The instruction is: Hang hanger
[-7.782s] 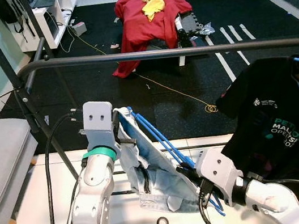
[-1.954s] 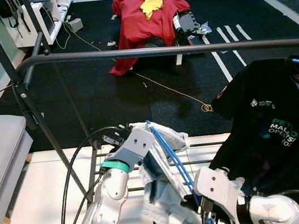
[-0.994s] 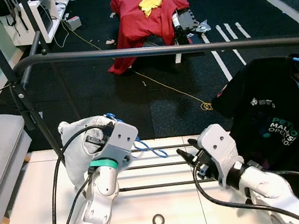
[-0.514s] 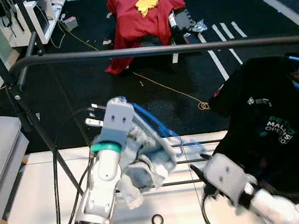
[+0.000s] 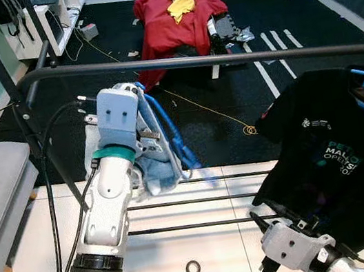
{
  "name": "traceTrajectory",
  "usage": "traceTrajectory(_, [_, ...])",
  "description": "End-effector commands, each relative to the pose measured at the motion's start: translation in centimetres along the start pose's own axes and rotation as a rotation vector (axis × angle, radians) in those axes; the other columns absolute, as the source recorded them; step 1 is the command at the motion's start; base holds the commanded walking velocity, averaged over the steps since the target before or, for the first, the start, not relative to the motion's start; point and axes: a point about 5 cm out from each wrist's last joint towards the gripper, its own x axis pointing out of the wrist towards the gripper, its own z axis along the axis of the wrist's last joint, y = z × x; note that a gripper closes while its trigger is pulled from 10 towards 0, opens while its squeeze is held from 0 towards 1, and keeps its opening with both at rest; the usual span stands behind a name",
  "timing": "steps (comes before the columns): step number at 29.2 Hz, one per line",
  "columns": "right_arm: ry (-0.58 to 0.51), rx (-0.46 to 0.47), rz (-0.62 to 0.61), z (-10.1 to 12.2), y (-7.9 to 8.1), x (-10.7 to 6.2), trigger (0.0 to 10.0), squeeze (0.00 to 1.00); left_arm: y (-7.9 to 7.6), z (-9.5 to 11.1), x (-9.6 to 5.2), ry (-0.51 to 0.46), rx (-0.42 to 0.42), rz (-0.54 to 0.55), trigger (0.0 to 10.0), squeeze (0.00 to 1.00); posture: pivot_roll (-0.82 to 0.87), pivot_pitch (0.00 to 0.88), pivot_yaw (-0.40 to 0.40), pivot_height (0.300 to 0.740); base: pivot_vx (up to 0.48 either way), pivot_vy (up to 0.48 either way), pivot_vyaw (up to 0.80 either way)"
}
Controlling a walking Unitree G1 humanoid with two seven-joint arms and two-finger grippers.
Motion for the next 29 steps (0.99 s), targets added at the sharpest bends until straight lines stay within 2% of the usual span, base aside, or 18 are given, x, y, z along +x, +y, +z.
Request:
traceTrajectory(1, [0.011, -0.014, -0.006, -0.4, -0.1, -0.4, 10.0, 0.00, -0.3, 1.5, 0.4, -0.062, -0.022, -0.015, 0.0, 0.00, -0.17, 0.177, 0.046, 0.740, 0.000, 0.000, 0.00])
traceTrajectory(2, [-0.011, -0.065, -0.031, -0.6, -1.1, 0.1, 10.0, 0.00, -0.2, 1.9, 0.4, -0.073, -0.035, -0.042, 0.0, 0.00, -0.17, 0.174, 0.043, 0.740, 0.000, 0.000, 0.00])
traceTrajectory(4, [-0.011, -0.065, -0.031, -0.6, -1.1, 0.1, 10.0, 0.00, -0.2, 1.9, 0.4, -0.073, -0.035, -0.042, 0.0, 0.00, -0.17, 0.174, 0.043, 0.740, 0.000, 0.000, 0.00])
traceTrajectory(5, [-0.028, -0.108, -0.041, -0.8, -1.8, 0.4, 10.0, 0.00, -0.2, 2.3, 0.3, -0.083, -0.051, -0.067, 0.0, 0.00, -0.16, 0.172, 0.041, 0.740, 0.000, 0.000, 0.00])
traceTrajectory(7, [-0.028, -0.108, -0.041, -0.8, -1.8, 0.4, 10.0, 0.00, -0.2, 2.3, 0.3, -0.083, -0.051, -0.067, 0.0, 0.00, -0.16, 0.172, 0.041, 0.740, 0.000, 0.000, 0.00])
traceTrajectory(8, [-0.057, -0.165, -0.038, -0.7, -2.3, 0.9, 10.0, 0.00, -0.2, 2.9, 0.3, -0.098, -0.080, -0.093, 0.0, 0.00, -0.16, 0.170, 0.036, 0.740, 0.000, 0.000, 0.00])
traceTrajectory(10, [-0.057, -0.165, -0.038, -0.7, -2.3, 0.9, 10.0, 0.00, -0.2, 2.9, 0.3, -0.098, -0.080, -0.093, 0.0, 0.00, -0.16, 0.170, 0.036, 0.740, 0.000, 0.000, 0.00])
traceTrajectory(11, [-0.086, -0.201, -0.040, -0.5, -2.5, 1.4, 10.0, 0.00, -0.3, 3.5, 0.2, -0.112, -0.112, -0.114, 0.0, 0.00, -0.15, 0.168, 0.035, 0.740, 0.000, 0.000, 0.00])
traceTrajectory(18, [-0.170, -0.204, -0.061, 0.8, -2.7, 2.5, 10.0, 0.00, -0.5, 4.6, 0.3, -0.138, -0.150, -0.142, 0.0, 0.00, -0.14, 0.162, 0.031, 0.740, 0.000, 0.000, 0.00])
traceTrajectory(19, [-0.219, -0.161, -0.052, 1.8, -2.2, 2.8, 10.0, 0.00, -0.7, 4.9, 0.4, -0.145, -0.159, -0.150, 0.0, 0.00, -0.14, 0.157, 0.030, 0.740, 0.000, 0.000, 0.00])
traceTrajectory(22, [-0.260, -0.124, -0.035, 2.7, -1.7, 2.9, 10.0, 0.00, -0.9, 5.0, 0.4, -0.148, -0.165, -0.157, 0.0, 0.00, -0.14, 0.158, 0.030, 0.740, 0.000, 0.000, 0.00])
traceTrajectory(25, [-0.315, -0.046, -0.003, 4.3, -0.3, 2.7, 10.0, 0.00, -1.4, 4.9, 0.5, -0.142, -0.178, -0.174, 0.0, 0.00, -0.15, 0.157, 0.039, 0.740, 0.000, 0.000, 0.00])
traceTrajectory(29, [-0.328, -0.044, 0.043, 4.5, 1.2, 2.7, 10.0, 0.00, -1.8, 5.2, 0.6, -0.142, -0.206, -0.196, 0.0, 0.00, -0.16, 0.159, 0.045, 0.740, 0.000, 0.000, 0.00])
